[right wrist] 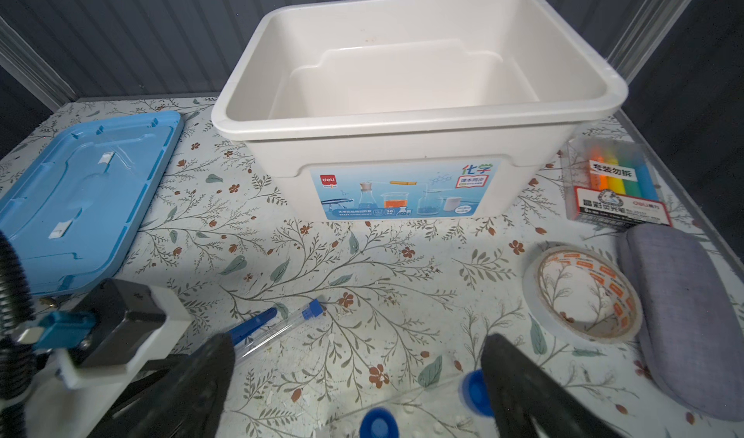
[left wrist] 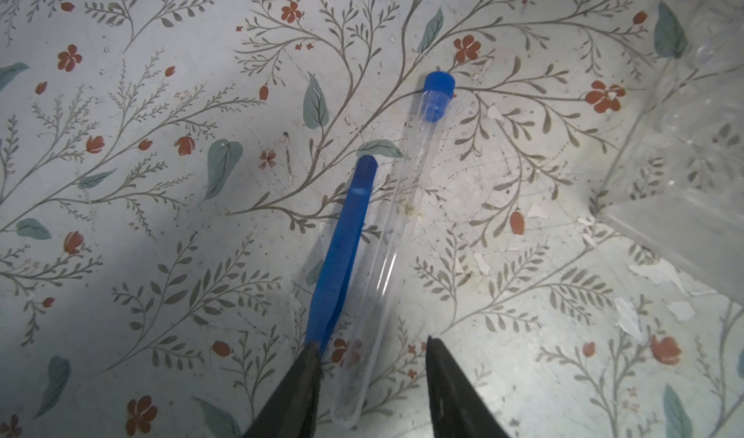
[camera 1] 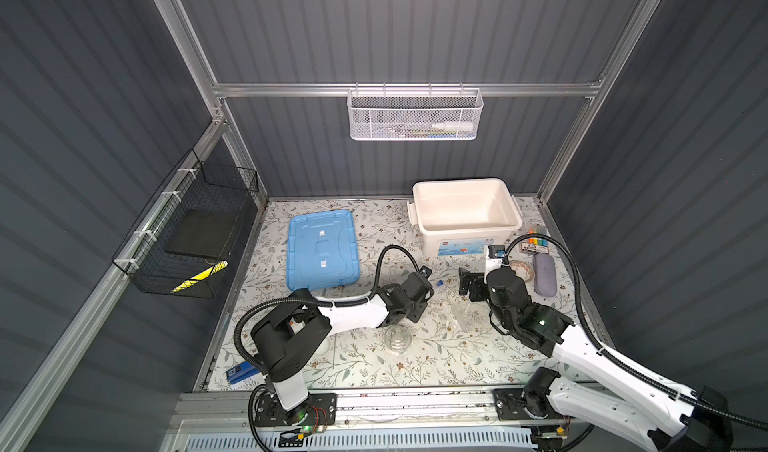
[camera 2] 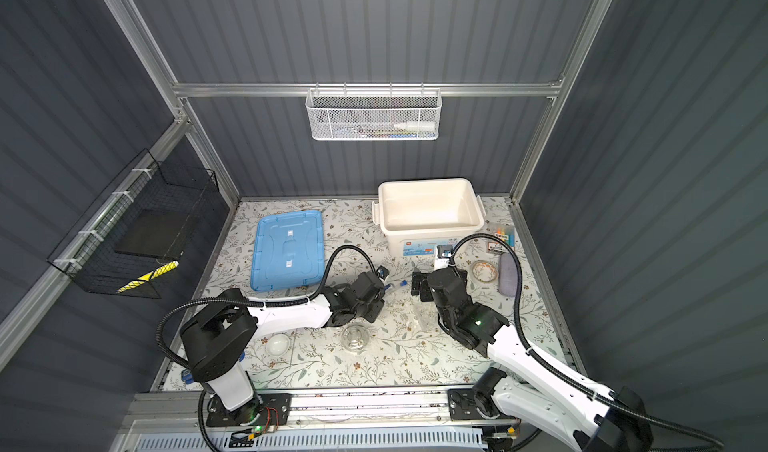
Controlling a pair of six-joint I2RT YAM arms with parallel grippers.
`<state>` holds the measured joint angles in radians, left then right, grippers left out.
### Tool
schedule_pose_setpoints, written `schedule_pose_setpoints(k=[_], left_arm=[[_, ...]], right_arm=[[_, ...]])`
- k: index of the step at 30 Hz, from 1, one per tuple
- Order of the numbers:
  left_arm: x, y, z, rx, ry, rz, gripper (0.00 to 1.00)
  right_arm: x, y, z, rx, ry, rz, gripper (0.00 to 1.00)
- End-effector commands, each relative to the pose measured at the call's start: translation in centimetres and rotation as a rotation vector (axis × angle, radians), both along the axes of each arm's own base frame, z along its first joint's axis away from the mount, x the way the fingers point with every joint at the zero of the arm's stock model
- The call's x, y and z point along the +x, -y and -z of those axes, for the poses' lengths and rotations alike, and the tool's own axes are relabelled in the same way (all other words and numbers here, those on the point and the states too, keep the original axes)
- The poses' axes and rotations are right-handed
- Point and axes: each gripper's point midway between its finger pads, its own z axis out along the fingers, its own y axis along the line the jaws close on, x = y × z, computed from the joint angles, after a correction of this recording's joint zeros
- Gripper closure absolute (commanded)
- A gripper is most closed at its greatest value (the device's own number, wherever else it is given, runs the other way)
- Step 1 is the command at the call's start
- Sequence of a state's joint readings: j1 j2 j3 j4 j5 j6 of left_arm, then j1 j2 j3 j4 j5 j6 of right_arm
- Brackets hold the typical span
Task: Organize the chemistry lab equipment
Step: 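Lower the left gripper and grasp the last blue-capped tube beside the tweezers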
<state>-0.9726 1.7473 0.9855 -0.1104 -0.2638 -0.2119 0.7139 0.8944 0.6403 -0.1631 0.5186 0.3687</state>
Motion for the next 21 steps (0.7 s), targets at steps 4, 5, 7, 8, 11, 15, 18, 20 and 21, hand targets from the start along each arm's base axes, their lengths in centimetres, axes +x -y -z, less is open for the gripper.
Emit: schedule_pose_setpoints(k=[4, 5, 7, 8, 11, 15, 18, 20, 21], left_arm=[[0.4, 0.4, 0.4, 0.023, -0.020, 0.027, 0.56], [0.4, 0.4, 0.6, 0.028, -0.022, 0.026, 0.56], [0.5, 0.4, 0.7, 0.030, -0.022, 0.027, 0.56], [0.4, 0.4, 0.8, 0.031, -0.024, 0.028, 0.56], [0.5, 0.6, 0.9, 0.030, -0.027, 0.035, 0.57], [0.6, 0.8, 1.2, 0.034, -0.037, 0.045, 0.60], [0.4, 0.9, 1.6, 0.040, -0.051, 0.057, 0.63], [0.3, 0.9, 1.8, 0.044, -0.057, 0.061, 0.64], [0.3, 0.9, 1.9, 0.045, -0.059, 0.062, 0.64]], right_arm=[[0.1, 0.1, -0.7, 0.029, 0.018, 0.008, 0.01], [0.1, 0.1, -0.7, 0.033, 0.018, 0.007, 0.01], [0.1, 0.0, -0.8, 0.036, 0.019, 0.005, 0.01], [0.1, 0.1, -0.8, 0.035, 0.020, 0.007, 0.01], [0.1, 0.1, -0.9, 0.036, 0.023, 0.009, 0.01], [0.1, 0.2, -0.8, 0.034, 0.020, 0.014, 0.01], [0.1, 0.3, -0.7, 0.034, 0.019, 0.021, 0.01], [0.1, 0.4, -0.7, 0.034, 0.020, 0.025, 0.01], [0.1, 0.4, -0.7, 0.033, 0.022, 0.025, 0.01]])
